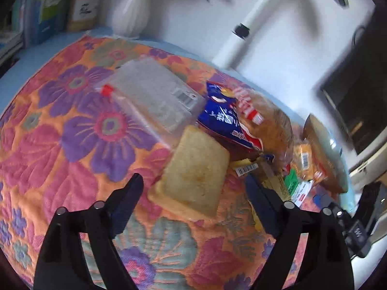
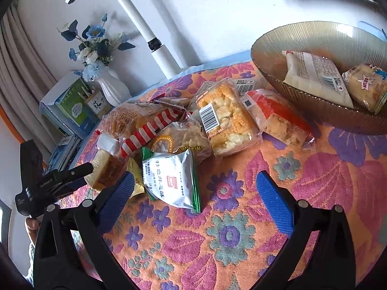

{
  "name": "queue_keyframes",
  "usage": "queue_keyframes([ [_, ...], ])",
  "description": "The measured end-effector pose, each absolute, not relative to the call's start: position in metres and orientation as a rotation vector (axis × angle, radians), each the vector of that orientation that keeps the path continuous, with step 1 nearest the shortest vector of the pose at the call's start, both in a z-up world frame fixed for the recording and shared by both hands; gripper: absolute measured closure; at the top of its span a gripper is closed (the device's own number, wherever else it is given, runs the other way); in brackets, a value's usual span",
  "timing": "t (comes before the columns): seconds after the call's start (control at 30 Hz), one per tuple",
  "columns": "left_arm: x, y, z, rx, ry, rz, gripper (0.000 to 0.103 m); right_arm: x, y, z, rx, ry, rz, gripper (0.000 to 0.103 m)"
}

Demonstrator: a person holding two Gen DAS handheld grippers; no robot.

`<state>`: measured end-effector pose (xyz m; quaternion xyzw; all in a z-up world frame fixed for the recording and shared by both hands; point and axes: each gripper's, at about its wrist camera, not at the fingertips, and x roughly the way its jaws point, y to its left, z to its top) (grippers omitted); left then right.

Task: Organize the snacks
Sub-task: 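Grasp toast loaf with left tool while right tool grasps white-green snack pack, then lift both snacks, lower them into the glass bowl and release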

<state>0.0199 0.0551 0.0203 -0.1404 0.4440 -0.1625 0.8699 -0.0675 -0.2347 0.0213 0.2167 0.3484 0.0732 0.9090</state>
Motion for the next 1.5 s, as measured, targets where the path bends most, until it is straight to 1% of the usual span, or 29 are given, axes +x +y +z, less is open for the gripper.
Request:
queue_keyframes([
  [0.1,0.022,0.033,0.015,-0.171,0.915,-0.298,0.017,-0.068,-0.229,0.025,0.412,0.706,0.158,0.003],
  [0.17,0.021,0.025,0.011,-0.1,0.907,-0.263,0.022,-0.066,-0.224,0.025,0.385,0.714,0.149,0.004],
  [0.2,0.021,0.022,0.008,-0.069,0.912,-0.239,0.034,-0.064,-0.222,0.024,0.373,0.725,0.145,0.004],
  [0.23,0.021,0.02,0.005,-0.05,0.925,-0.226,0.041,-0.063,-0.221,0.023,0.367,0.734,0.141,0.005],
  [0.27,0.02,0.021,0.005,-0.049,0.921,-0.227,0.041,-0.062,-0.221,0.022,0.365,0.742,0.141,0.007],
  [0.3,0.018,0.024,0.007,-0.064,0.916,-0.235,0.043,-0.06,-0.22,0.021,0.364,0.754,0.143,0.01],
  [0.33,0.017,0.028,0.008,-0.081,0.914,-0.235,0.043,-0.057,-0.219,0.018,0.364,0.774,0.15,0.019],
  [0.37,0.015,0.031,0.009,-0.095,0.911,-0.23,0.043,-0.054,-0.218,0.017,0.364,0.792,0.162,0.034],
  [0.4,0.012,0.035,0.011,-0.107,0.9,-0.23,0.043,-0.05,-0.216,0.014,0.362,0.816,0.169,0.04],
  [0.43,0.006,0.038,0.014,-0.116,0.879,-0.246,0.045,-0.048,-0.215,0.014,0.357,0.83,0.163,0.043],
  [0.6,-0.009,0.044,0.016,-0.147,0.835,-0.283,0.049,-0.035,-0.207,0.014,0.36,0.858,0.184,0.042],
  [0.63,-0.008,0.043,0.015,-0.154,0.84,-0.287,0.049,-0.031,-0.204,0.012,0.376,0.875,0.193,0.049],
  [0.67,-0.005,0.042,0.015,-0.162,0.838,-0.286,0.049,-0.029,-0.203,0.01,0.4,0.888,0.216,0.058],
  [0.73,-0.004,0.042,0.013,-0.165,0.836,-0.285,0.049,-0.029,-0.2,0.007,0.445,0.905,0.241,0.063],
  [0.83,-0.004,0.04,0.013,-0.155,0.834,-0.296,0.049,-0.044,-0.197,0.01,0.454,0.893,0.229,0.078],
  [0.93,-0.002,0.039,0.01,-0.162,0.857,-0.327,0.049,-0.073,-0.202,0.016,0.487,0.844,0.184,0.083],
  [0.97,-0.001,0.037,0.008,-0.158,0.876,-0.347,0.049,-0.081,-0.207,0.017,0.503,0.828,0.149,0.084],
  [1.0,0.0,0.034,0.006,-0.149,0.888,-0.377,0.044,-0.09,-0.214,0.018,0.536,0.817,0.122,0.084],
  [1.03,0.001,0.031,0.006,-0.141,0.898,-0.434,0.042,-0.099,-0.224,0.014,0.609,0.818,0.108,0.084],
  [1.13,-0.003,0.023,0.006,-0.107,0.892,-0.452,0.04,-0.121,-0.243,0.002,0.744,0.844,0.054,0.083],
  [1.2,-0.004,0.02,0.006,-0.091,0.893,-0.445,0.038,-0.132,-0.249,-0.001,0.773,0.852,0.026,0.077],
  [1.23,-0.003,0.019,0.005,-0.091,0.899,-0.451,0.035,-0.138,-0.251,0.0,0.746,0.857,-0.02,0.069],
  [1.27,-0.003,0.019,0.005,-0.094,0.903,-0.461,0.034,-0.141,-0.253,0.003,0.707,0.851,-0.051,0.067],
  [1.33,-0.002,0.019,0.004,-0.095,0.908,-0.48,0.028,-0.146,-0.255,0.011,0.599,0.833,-0.12,0.067],
  [1.4,-0.001,0.016,0.004,-0.087,0.909,-0.483,0.026,-0.145,-0.253,0.02,0.505,0.824,-0.122,0.066],
  [1.47,-0.002,0.016,0.003,-0.082,0.909,-0.48,0.025,-0.141,-0.243,0.029,0.352,0.824,-0.098,0.045],
  [1.5,-0.001,0.016,0.003,-0.082,0.909,-0.477,0.024,-0.141,-0.238,0.032,0.277,0.814,-0.094,0.042],
])
